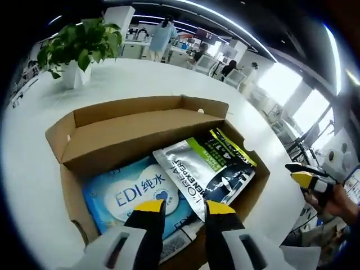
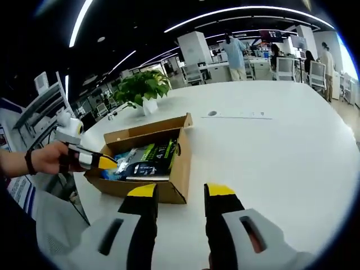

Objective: Operate the shoe box by opening the lid, removing the specified soft item, and placing it in the target area until the item is outside and the box remains undamaged.

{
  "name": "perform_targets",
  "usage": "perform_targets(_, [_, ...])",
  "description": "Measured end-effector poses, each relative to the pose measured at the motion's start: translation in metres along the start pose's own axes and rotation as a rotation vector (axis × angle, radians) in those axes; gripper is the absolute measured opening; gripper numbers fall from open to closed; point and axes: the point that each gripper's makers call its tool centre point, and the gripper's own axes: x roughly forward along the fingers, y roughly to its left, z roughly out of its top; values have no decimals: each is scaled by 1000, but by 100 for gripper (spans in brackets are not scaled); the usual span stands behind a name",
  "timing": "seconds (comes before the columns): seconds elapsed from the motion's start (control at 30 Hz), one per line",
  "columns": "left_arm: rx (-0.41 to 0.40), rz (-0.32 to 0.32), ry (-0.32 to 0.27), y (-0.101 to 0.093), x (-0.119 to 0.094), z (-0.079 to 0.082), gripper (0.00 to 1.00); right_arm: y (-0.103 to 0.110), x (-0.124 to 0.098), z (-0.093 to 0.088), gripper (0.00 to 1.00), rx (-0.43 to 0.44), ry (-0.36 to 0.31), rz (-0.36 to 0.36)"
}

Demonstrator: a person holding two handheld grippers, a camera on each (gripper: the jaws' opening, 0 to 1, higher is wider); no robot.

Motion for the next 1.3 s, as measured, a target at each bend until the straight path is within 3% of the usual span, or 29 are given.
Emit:
perform_targets(0.37, [-66,-43,31,-12,12,-6,22,-3,-15,-13,30,61,-21,-30])
perform_targets(0.57, [-161,-66,31,-15,16,-12,14,1,-16,-14,30,64,-22,-26])
perform_targets(0.63, [-177,-60,12,-11,13,-9,3,4,-15,-15,30,59,-17,-23])
perform_targets(0.7, [-209,-77,2,-13,12,-7,1,5,-14,-14,30,57,-17,-18])
perform_targets(1.3, [-188,-50,-4,-3,4,-9,0,29,8,6,30,1,-3,49])
